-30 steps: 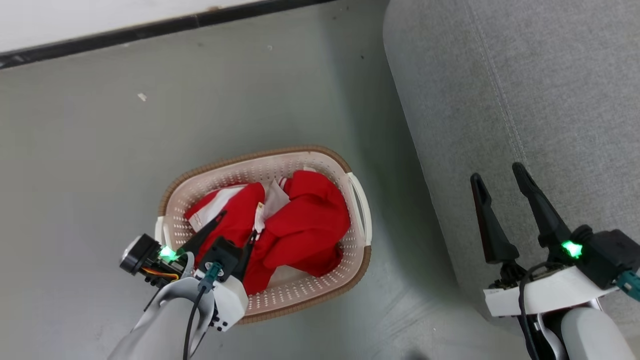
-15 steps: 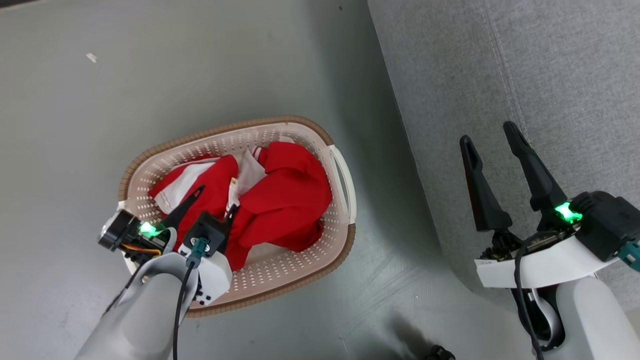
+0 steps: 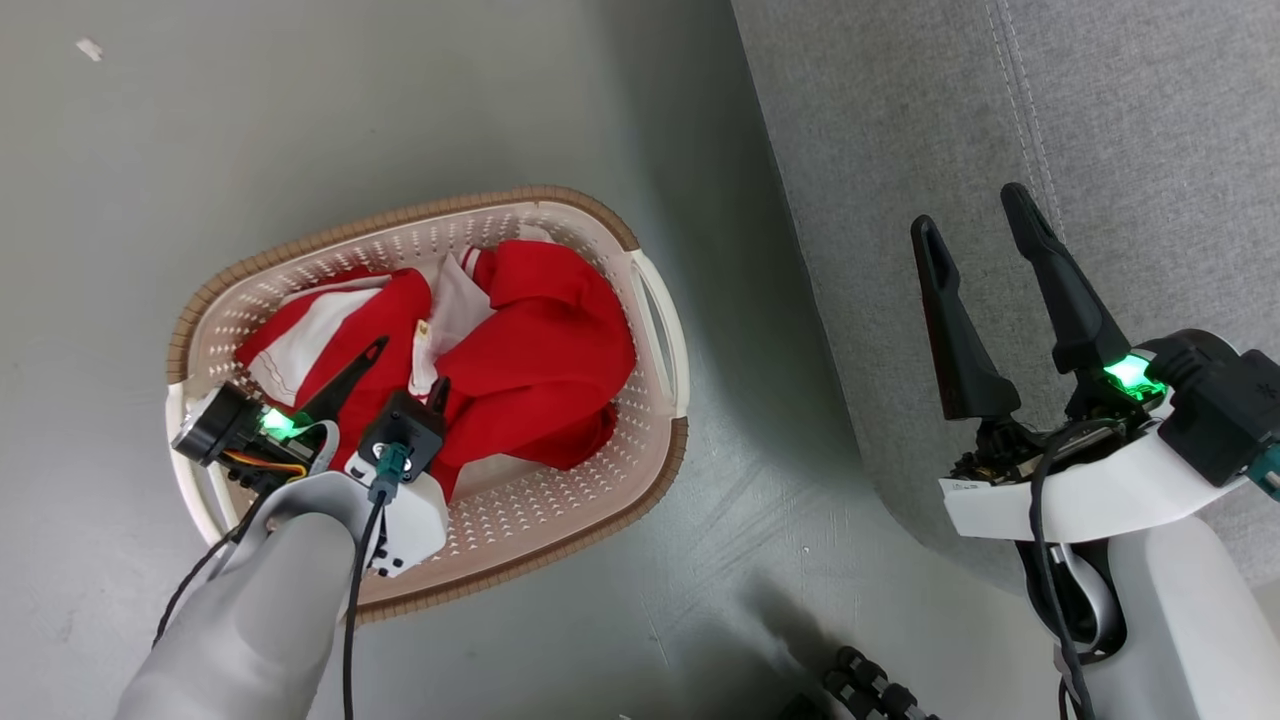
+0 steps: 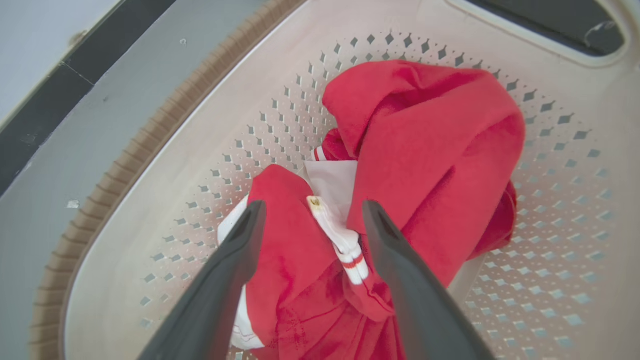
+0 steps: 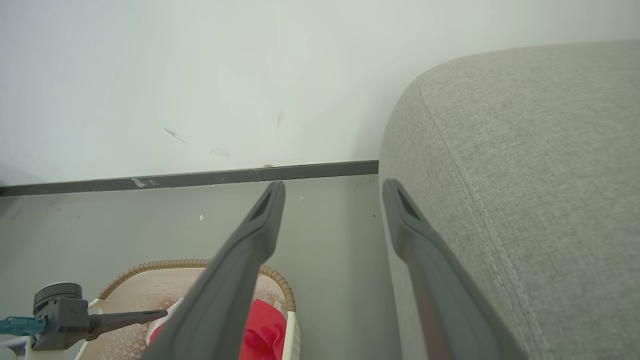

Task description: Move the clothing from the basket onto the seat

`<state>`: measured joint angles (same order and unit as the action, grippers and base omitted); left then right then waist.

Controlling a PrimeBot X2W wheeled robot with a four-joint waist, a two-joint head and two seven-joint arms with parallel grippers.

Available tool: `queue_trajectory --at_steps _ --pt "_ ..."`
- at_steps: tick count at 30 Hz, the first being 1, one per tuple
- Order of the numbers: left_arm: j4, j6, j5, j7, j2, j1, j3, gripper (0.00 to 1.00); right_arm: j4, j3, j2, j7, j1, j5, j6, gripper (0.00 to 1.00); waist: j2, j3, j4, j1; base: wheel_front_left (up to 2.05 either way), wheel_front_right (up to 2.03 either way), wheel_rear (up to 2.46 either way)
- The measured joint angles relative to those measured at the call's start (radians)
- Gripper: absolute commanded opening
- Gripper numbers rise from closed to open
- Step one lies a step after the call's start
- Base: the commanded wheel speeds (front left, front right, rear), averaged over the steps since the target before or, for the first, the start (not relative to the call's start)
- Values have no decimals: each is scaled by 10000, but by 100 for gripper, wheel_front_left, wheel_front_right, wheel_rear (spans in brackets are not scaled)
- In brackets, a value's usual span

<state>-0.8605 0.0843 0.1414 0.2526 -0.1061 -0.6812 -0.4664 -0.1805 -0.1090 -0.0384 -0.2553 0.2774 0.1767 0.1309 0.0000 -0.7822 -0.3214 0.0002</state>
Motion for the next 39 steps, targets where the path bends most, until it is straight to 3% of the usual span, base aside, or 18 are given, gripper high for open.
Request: queue_trajectory --at_steps 17,34,35,36,37,38,39 --pt "-685 213 -4 0 -366 -706 247 100 21 -132 0 0 394 265 0 100 0 -690 -395 0 0 0 0" --pt "-1565 786 -2 -4 -508 -1153 403 100 121 -282 0 0 703 337 0 100 0 -1085 -573 0 0 0 0" --pt "-1620 803 -2 -6 -499 -1184 405 94 165 -293 0 0 764 337 0 100 0 -1089 -575 0 0 0 0" --pt "-1676 807 -2 -19 -491 -1220 405 79 182 -301 0 -2 797 337 0 100 0 -1091 -577 -1 0 0 0" --pt "-1797 892 -2 -50 -489 -1315 412 47 211 -309 0 -2 795 339 0 100 0 -1095 -581 0 0 0 0" --pt "-1831 901 -2 -48 -491 -1321 416 35 221 -311 0 -2 795 341 0 100 0 -1096 -584 0 0 0 0" --pt "-1870 903 -2 -48 -474 -1321 412 17 222 -311 0 -2 795 347 0 100 0 -1098 -588 0 0 0 0"
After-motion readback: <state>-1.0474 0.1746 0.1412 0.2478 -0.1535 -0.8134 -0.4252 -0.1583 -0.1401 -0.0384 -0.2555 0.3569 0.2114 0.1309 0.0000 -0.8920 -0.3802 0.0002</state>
